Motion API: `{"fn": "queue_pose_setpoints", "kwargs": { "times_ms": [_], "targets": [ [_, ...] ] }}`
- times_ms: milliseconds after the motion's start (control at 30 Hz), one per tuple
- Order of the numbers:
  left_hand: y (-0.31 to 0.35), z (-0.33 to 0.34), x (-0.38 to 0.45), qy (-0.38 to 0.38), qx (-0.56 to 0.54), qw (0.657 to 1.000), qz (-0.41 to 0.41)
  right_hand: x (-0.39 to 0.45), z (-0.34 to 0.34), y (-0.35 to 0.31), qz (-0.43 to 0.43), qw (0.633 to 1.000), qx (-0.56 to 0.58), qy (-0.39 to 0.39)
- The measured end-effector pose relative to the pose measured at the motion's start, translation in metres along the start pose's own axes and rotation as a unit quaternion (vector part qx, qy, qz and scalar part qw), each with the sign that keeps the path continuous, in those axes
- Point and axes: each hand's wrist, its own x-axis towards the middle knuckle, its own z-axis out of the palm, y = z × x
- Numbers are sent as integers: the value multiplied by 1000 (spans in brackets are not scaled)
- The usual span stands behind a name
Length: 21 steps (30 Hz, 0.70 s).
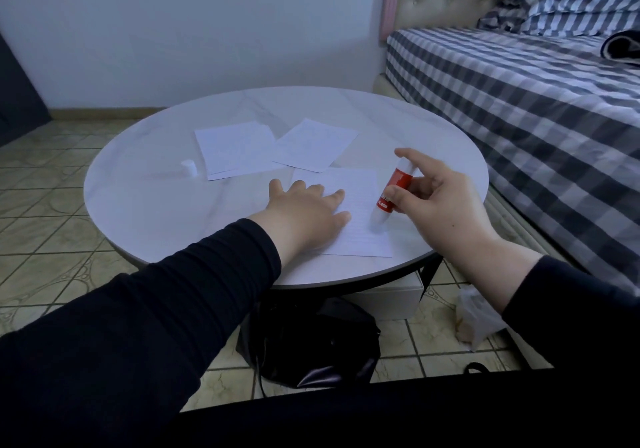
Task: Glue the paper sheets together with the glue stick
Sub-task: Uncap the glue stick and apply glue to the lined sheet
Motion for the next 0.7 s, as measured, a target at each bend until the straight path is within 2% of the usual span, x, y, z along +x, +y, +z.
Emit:
{"fn": "queue_pose_setpoints", "kwargs": {
  "times_ms": [67, 167, 300, 400, 500, 567, 700],
  "targets": [
    [2, 0, 0, 3, 0, 1000, -9, -3, 1, 0, -5, 999, -40, -26],
    [5, 0, 0, 7, 0, 1000, -18, -3, -4, 2, 1, 996, -90, -18],
    [5, 0, 0, 8, -8, 1000, -22, 2, -10, 5, 16, 997, -76, 4],
    [7, 0, -2, 12, -4, 1000, -25, -1, -8, 3, 9, 1000, -21, -7],
    [9, -4, -5, 9, 12, 999, -37, -6, -6, 1, 3, 998, -57, -38],
    [11, -7, -8, 1, 24, 999, -48, -5, -7, 0, -4, 995, -96, -31],
    [10, -13, -11, 11, 29, 998, -57, 3, -10, 4, 10, 995, -95, -11]
  ]
}}
